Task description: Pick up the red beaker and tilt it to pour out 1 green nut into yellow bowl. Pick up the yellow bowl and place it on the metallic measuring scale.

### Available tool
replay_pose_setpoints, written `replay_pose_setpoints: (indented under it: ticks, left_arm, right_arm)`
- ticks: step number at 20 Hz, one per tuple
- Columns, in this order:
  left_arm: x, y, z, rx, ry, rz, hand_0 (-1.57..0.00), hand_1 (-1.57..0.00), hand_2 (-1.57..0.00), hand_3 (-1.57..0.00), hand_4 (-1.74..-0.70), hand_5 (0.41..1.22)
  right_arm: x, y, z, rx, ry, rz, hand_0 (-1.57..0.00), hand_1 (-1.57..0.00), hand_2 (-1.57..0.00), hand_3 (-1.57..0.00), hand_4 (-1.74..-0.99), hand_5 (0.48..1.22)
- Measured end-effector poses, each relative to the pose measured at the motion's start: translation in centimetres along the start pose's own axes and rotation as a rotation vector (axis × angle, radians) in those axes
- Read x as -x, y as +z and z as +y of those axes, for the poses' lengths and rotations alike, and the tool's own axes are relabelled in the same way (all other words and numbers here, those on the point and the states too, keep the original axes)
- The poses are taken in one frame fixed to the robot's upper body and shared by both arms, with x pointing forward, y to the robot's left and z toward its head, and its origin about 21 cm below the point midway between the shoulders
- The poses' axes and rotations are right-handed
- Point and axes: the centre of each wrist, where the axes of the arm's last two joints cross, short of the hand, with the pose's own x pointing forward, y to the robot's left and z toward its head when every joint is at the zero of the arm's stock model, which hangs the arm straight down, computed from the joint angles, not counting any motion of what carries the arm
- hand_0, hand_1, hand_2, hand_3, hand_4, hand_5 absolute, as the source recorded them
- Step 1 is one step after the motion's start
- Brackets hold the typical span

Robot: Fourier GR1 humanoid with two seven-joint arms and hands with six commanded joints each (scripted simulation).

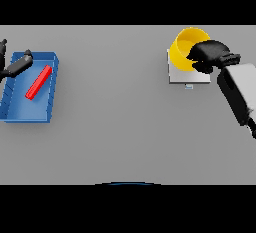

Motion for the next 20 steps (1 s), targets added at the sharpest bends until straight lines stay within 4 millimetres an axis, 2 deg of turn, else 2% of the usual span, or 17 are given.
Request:
replay_pose_setpoints:
  ticks: [2, 4, 6, 7, 8, 10, 11, 13, 16, 20]
  left_arm:
    - [-0.2, -0.1, 0.8, -0.002, 0.005, -0.004, 0.0, 0.0, 0.0, 0.0, -0.81, 0.728]
    - [-0.4, -0.2, 0.3, 0.007, 0.012, -0.006, 0.0, 0.0, 0.0, 0.0, -0.81, 0.734]
    - [-0.1, -0.1, 0.2, 0.006, 0.006, 0.002, 0.0, 0.0, 0.0, 0.0, -0.81, 0.74]
    - [-0.4, -0.2, 0.1, 0.008, 0.003, 0.001, 0.0, 0.0, 0.0, 0.0, -0.81, 0.745]
    - [-0.2, 0.0, 0.0, 0.014, 0.003, -0.003, 0.0, 0.0, 0.0, 0.0, -0.81, 0.745]
    - [-0.5, -0.4, 0.0, 0.007, 0.007, 0.008, 0.0, 0.0, 0.0, 0.0, -0.81, 0.744]
    - [-0.6, -0.3, -0.1, 0.016, 0.008, 0.002, 0.0, 0.0, 0.0, 0.0, -0.81, 0.745]
    - [-0.6, -0.6, -0.3, 0.018, 0.003, 0.014, 0.0, 0.0, 0.0, 0.0, -0.81, 0.74]
    - [-0.5, -0.8, -0.3, 0.017, -0.011, 0.005, 0.0, 0.0, 0.0, 0.0, -0.81, 0.739]
    - [-0.9, -0.8, -0.2, 0.014, 0.003, 0.002, 0.0, 0.0, 0.0, 0.0, -0.81, 0.734]
  right_arm:
    - [0.3, -0.3, 0.6, -0.007, -0.014, 0.02, -1.57, -1.48, -1.57, -1.51, -1.727, 1.221]
    - [0.2, -0.5, 0.7, -0.003, -0.017, 0.001, -1.55, -1.42, -1.57, -1.48, -1.721, 1.221]
    - [0.6, -0.5, 0.9, -0.02, -0.028, -0.005, -1.54, -1.41, -1.57, -1.17, -1.728, 1.221]
    - [0.4, -0.8, 0.9, -0.029, -0.041, 0.016, -1.54, -1.44, -1.5, -1.02, -1.659, 1.221]
    - [0.6, -0.9, 0.7, -0.037, -0.053, 0.016, -1.52, -1.35, -1.35, -0.91, -1.596, 1.134]
    - [0.8, -0.8, 0.9, -0.045, -0.072, 0.025, -0.98, -0.87, -0.95, -0.76, -1.504, 0.983]
    - [0.8, -0.8, 0.7, -0.051, -0.076, 0.02, -0.78, -0.69, -0.81, -0.71, -1.47, 0.928]
    - [1.3, -0.6, 0.7, -0.068, -0.075, 0.014, -0.5, -0.44, -0.6, -0.64, -1.425, 0.851]
    - [0.9, -0.9, 0.4, -0.074, -0.069, 0.006, -0.25, -0.23, -0.39, -0.54, -1.385, 0.78]
    - [1.0, -1.2, 0.7, -0.101, -0.052, -0.005, -0.1, -0.09, -0.21, -0.41, -1.336, 0.741]
